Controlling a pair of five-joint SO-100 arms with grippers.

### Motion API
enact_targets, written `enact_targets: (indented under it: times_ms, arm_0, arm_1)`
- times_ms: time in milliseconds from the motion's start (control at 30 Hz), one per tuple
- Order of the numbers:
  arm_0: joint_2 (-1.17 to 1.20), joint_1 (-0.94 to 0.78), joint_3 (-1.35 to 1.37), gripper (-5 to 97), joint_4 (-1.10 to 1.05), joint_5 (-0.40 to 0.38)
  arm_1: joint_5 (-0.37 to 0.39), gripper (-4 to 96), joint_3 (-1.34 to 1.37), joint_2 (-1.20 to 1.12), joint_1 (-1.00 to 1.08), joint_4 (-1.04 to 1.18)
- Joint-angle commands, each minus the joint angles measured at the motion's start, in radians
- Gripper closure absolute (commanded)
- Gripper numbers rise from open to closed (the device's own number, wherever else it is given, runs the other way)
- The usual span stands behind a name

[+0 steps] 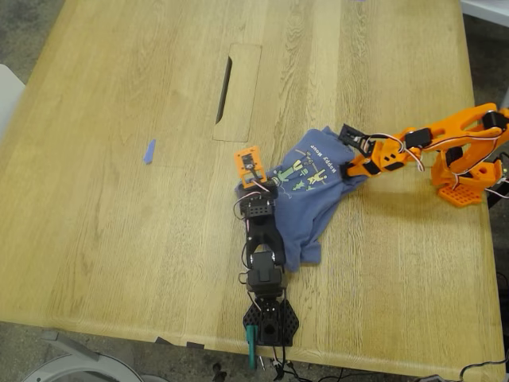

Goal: Fold a T-shirt

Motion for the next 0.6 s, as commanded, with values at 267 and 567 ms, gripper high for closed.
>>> enact_targets:
  times_ms: [267, 567]
  arm_0:
    - [0.163, -0.183, 0.021, 92, 0.071, -0.008]
    - [0.279, -0.319, 0.083, 92, 0.158, 0.002]
  arm_1:
    - [0.002, 91.4, 0.143, 0.267, 0.081, 0.123]
    - [-0.006, 91.4, 0.199, 0.407, 0.199, 0.218]
